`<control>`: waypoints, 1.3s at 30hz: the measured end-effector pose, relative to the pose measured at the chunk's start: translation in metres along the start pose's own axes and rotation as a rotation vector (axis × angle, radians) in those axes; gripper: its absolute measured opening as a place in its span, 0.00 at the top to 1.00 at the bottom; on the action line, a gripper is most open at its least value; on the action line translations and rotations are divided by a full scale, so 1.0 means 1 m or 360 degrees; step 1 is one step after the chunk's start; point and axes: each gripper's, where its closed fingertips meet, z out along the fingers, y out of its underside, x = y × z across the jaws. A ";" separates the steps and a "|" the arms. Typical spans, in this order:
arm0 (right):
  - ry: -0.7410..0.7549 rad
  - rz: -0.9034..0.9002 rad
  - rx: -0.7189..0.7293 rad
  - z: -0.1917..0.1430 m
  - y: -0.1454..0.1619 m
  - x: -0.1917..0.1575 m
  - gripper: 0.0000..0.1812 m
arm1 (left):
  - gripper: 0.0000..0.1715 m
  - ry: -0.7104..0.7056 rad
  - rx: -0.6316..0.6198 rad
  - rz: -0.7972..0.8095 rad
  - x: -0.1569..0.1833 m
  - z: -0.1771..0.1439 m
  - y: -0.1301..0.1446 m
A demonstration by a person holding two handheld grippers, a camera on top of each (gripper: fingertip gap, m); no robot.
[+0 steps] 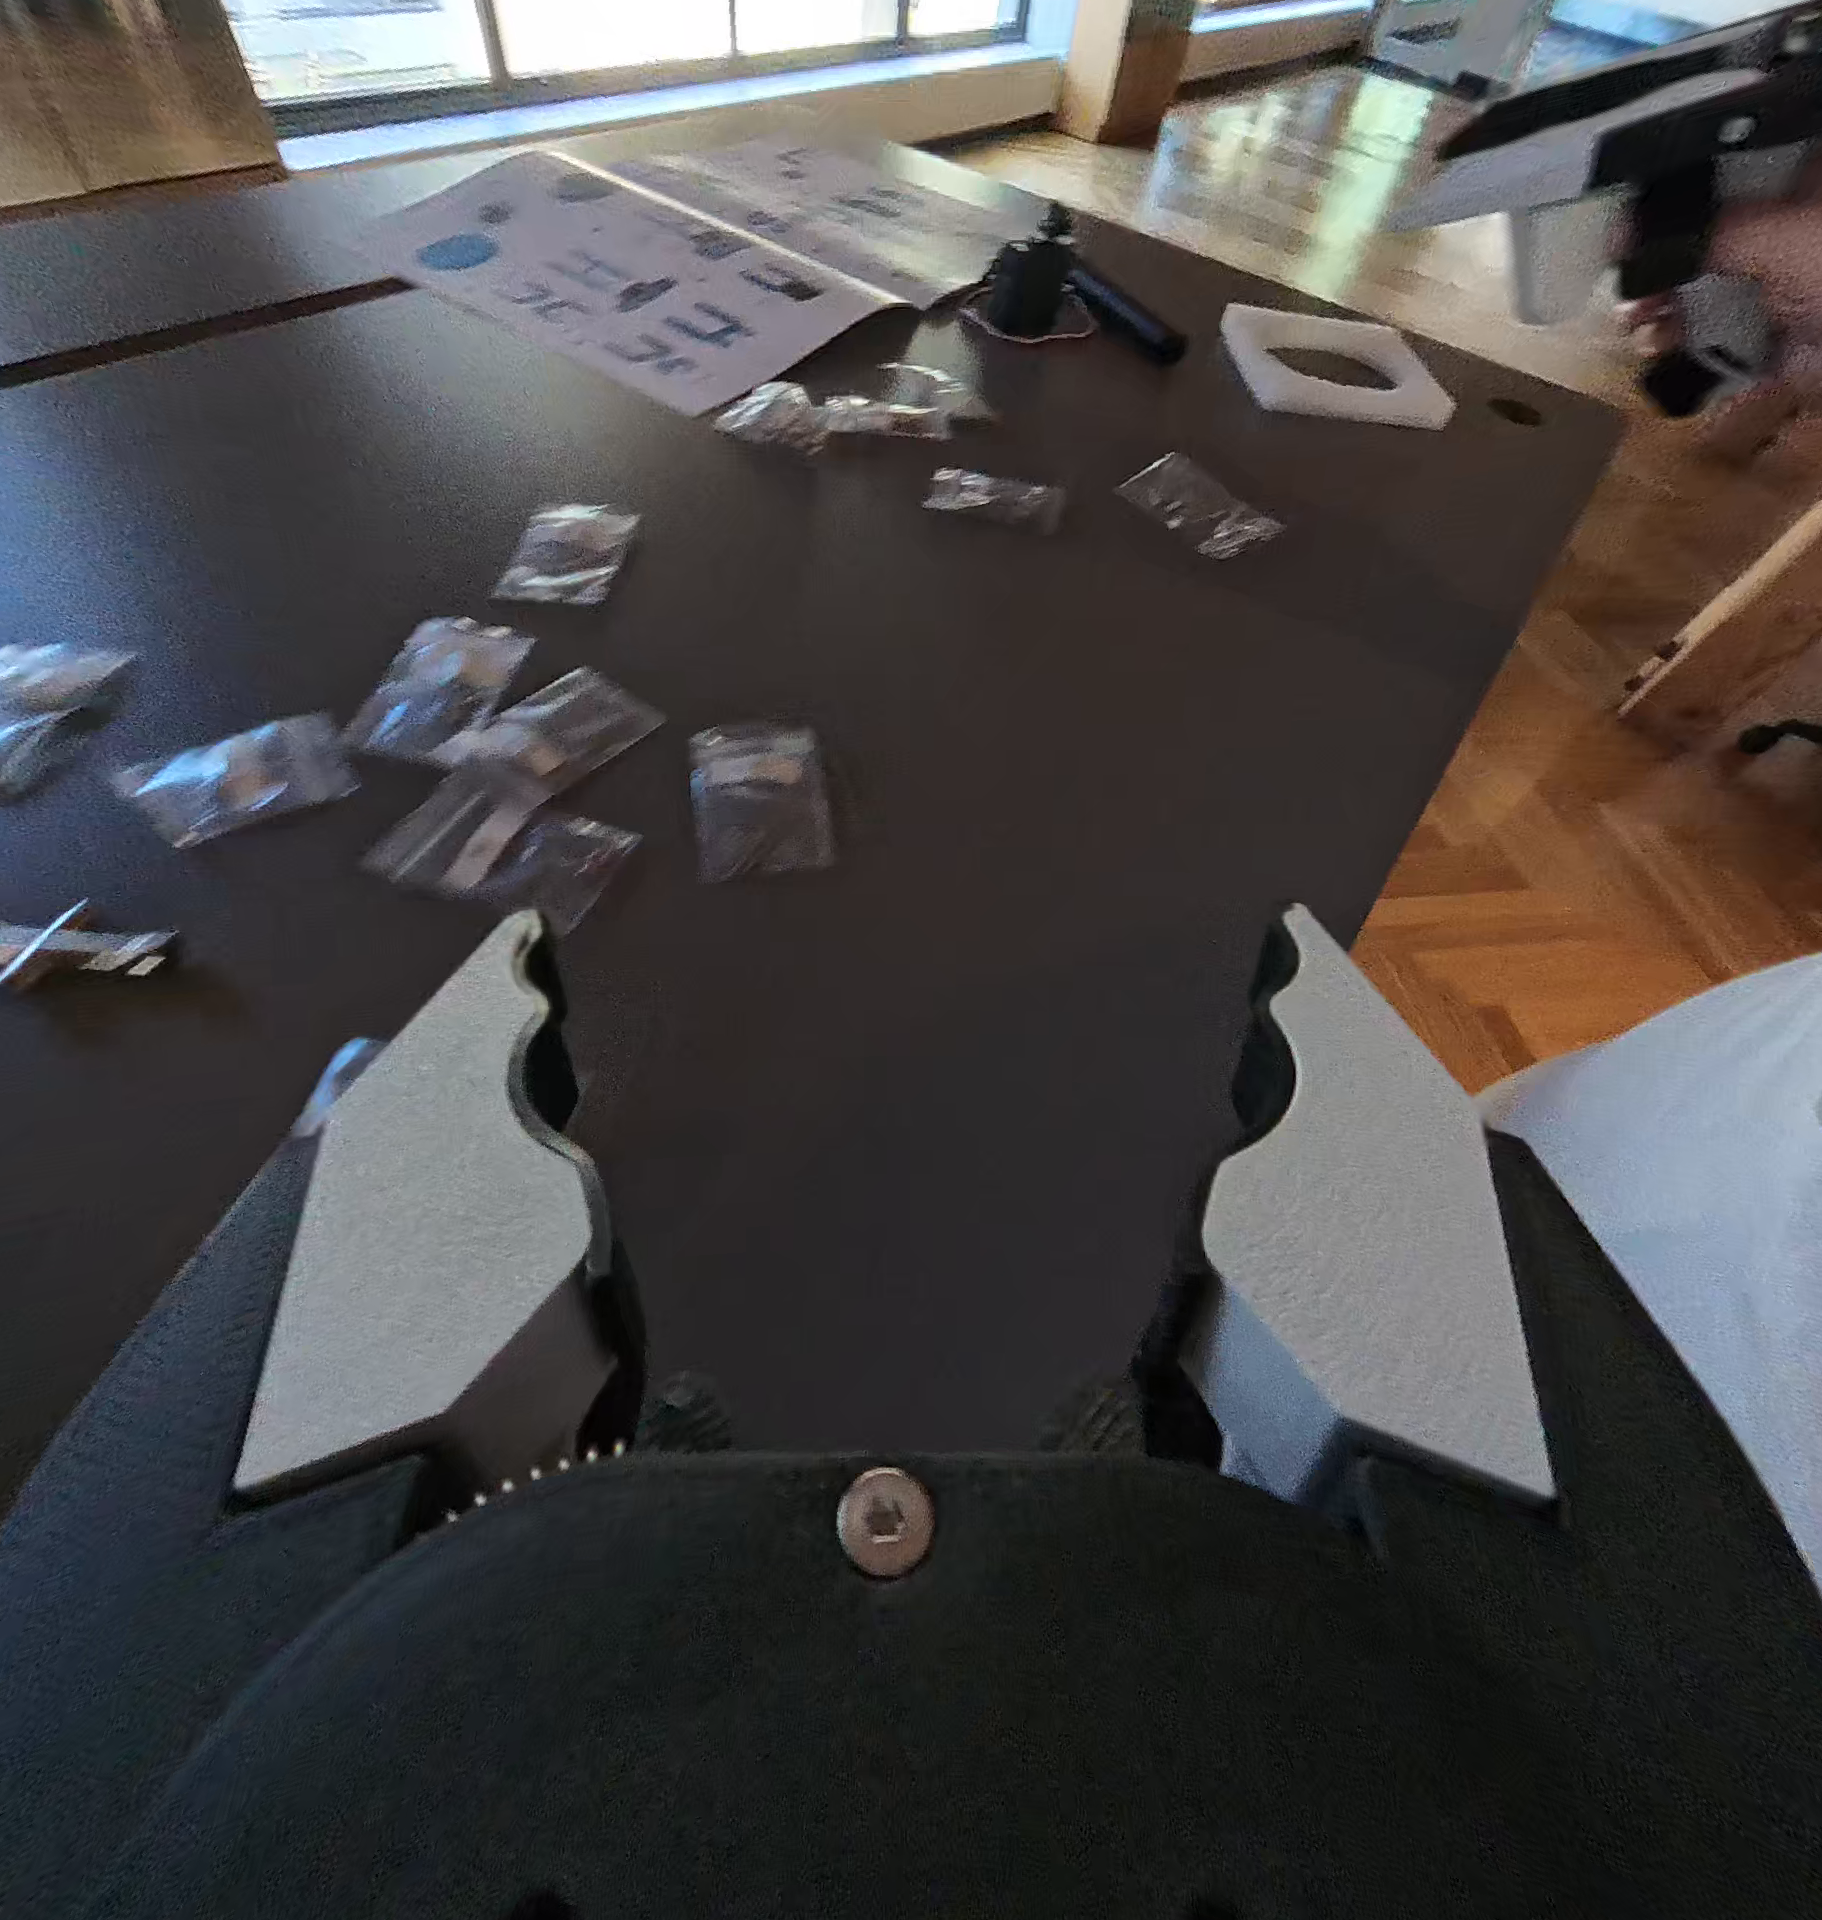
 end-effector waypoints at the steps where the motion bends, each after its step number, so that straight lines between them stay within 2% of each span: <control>1: -0.0093 0.0061 0.0031 0.009 -0.001 -0.005 0.57 | 0.22 0.0026 -0.0015 0.0023 0.013 0.015 -0.007; 4: -0.0336 0.0130 0.0058 0.043 -0.003 -0.019 0.56 | 0.18 -0.0059 -0.0139 0.0143 0.036 0.072 -0.019; 7: -0.0501 0.0166 -0.0008 0.071 0.008 -0.040 0.50 | 0.12 -0.0152 -0.0220 0.0114 0.053 0.131 -0.029; 10: -0.0496 0.0006 -0.0046 0.095 0.018 -0.048 0.44 | 0.12 -0.0174 -0.0178 -0.0005 0.068 0.178 -0.038; 12: -0.0515 -0.0105 -0.0086 0.107 0.024 -0.050 0.39 | 0.10 -0.0249 -0.0228 -0.0045 0.067 0.200 -0.036; 17: -0.0678 -0.0174 -0.0135 0.123 0.029 -0.058 0.39 | 0.08 -0.0332 -0.0403 -0.0132 0.072 0.225 -0.024; 24: -0.0869 -0.0119 -0.0080 0.112 0.025 -0.052 0.48 | 0.10 -0.0522 -0.0508 -0.0099 0.056 0.219 -0.009; 25: -0.0867 -0.0183 -0.0100 0.108 0.029 -0.042 0.48 | 0.10 -0.0556 -0.0530 -0.0093 0.052 0.217 -0.007; 27: -0.0809 -0.0336 -0.0096 0.096 0.032 -0.001 0.51 | 0.10 -0.0614 -0.0573 -0.0085 0.045 0.215 -0.001; 29: -0.0850 -0.0518 -0.0088 0.079 0.042 0.050 0.72 | 0.11 -0.0644 -0.0584 -0.0103 0.042 0.214 0.004; 30: -0.0866 -0.0566 -0.0114 0.073 0.050 0.076 0.75 | 0.12 -0.0638 -0.0566 -0.0130 0.042 0.215 0.005; 32: -0.0834 -0.0555 -0.0165 0.069 0.066 0.122 0.75 | 0.12 -0.0626 -0.0564 -0.0177 0.043 0.215 0.007; 35: -0.1000 -0.0472 -0.0315 0.059 0.092 0.138 0.75 | 0.12 -0.0619 -0.0572 -0.0179 0.042 0.216 0.007; 37: -0.0905 -0.0528 -0.0336 0.061 0.100 0.155 0.72 | 0.12 -0.0614 -0.0575 -0.0177 0.042 0.216 0.007; 39: -0.0860 -0.0450 -0.0303 0.062 0.102 0.170 0.71 | 0.12 -0.0617 -0.0570 -0.0179 0.042 0.215 0.007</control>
